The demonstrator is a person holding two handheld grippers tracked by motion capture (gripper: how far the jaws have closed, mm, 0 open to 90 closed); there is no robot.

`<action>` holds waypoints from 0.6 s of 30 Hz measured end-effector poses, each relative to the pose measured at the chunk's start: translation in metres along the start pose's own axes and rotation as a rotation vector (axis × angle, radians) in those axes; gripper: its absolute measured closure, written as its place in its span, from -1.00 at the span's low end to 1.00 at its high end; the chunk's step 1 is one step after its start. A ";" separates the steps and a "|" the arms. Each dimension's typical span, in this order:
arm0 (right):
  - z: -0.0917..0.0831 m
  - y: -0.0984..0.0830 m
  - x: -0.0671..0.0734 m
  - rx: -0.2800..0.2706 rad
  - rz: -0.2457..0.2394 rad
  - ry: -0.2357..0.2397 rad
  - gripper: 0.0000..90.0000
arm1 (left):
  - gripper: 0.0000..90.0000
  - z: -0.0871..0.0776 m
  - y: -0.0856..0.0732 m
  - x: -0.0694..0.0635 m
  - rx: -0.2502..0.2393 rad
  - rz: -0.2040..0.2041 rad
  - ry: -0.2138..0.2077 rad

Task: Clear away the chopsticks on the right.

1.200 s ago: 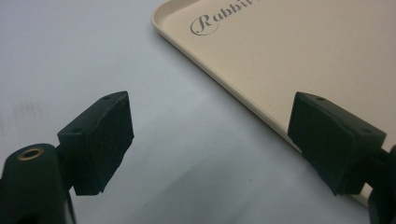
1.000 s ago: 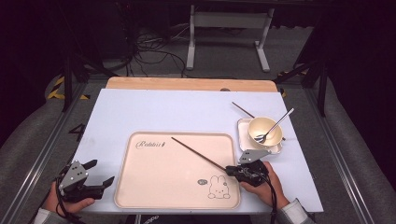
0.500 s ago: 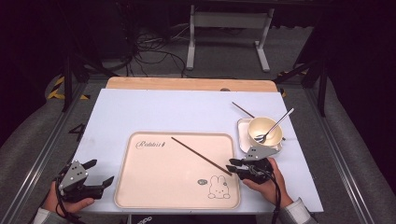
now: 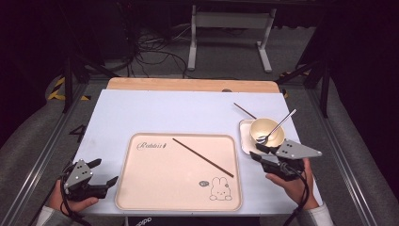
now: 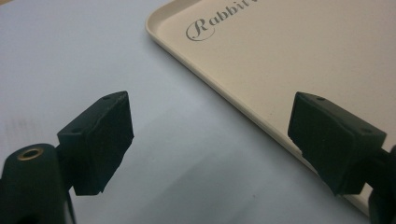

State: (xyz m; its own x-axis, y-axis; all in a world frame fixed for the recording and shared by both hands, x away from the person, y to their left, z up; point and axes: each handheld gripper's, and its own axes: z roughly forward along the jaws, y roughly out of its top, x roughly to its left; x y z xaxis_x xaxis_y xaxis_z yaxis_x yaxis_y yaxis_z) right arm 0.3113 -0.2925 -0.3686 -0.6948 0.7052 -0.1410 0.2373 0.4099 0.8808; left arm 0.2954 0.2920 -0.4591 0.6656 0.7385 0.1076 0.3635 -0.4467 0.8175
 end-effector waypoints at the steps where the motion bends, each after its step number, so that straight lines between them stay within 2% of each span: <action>1: -0.005 0.001 -0.003 -0.009 0.007 -0.014 0.41 | -0.67 0.000 0.000 0.000 -0.001 0.001 0.002; 6: -0.024 0.000 -0.020 -0.041 0.035 -0.090 0.43 | -0.67 0.001 0.001 0.000 0.001 -0.002 0.000; 8: -0.031 -0.003 -0.027 -0.045 0.034 -0.148 0.44 | -0.67 0.001 0.000 0.000 -0.001 -0.002 0.000; 11: -0.038 -0.009 -0.038 -0.052 0.064 -0.201 0.46 | -0.66 0.001 0.000 0.001 -0.002 -0.001 -0.004; 12: -0.038 -0.009 -0.038 -0.052 0.064 -0.201 0.46 | -0.66 0.001 0.000 0.001 -0.002 -0.001 -0.004; 13: -0.040 -0.013 -0.045 -0.043 0.073 -0.233 0.46 | -0.66 0.001 0.000 0.000 0.000 -0.003 -0.004; 14: -0.040 -0.013 -0.045 -0.043 0.073 -0.233 0.46 | -0.66 0.001 0.000 0.000 0.001 -0.002 -0.004; 18: -0.042 -0.025 -0.060 -0.033 0.104 -0.290 0.47 | -0.66 0.001 0.000 0.000 0.002 -0.002 0.001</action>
State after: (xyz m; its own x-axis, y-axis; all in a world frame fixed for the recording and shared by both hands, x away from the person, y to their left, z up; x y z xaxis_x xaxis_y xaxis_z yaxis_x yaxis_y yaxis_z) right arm 0.3186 -0.3693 -0.3632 -0.4443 0.8799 -0.1685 0.2713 0.3114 0.9107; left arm 0.2962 0.2918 -0.4595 0.6643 0.7399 0.1060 0.3664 -0.4460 0.8166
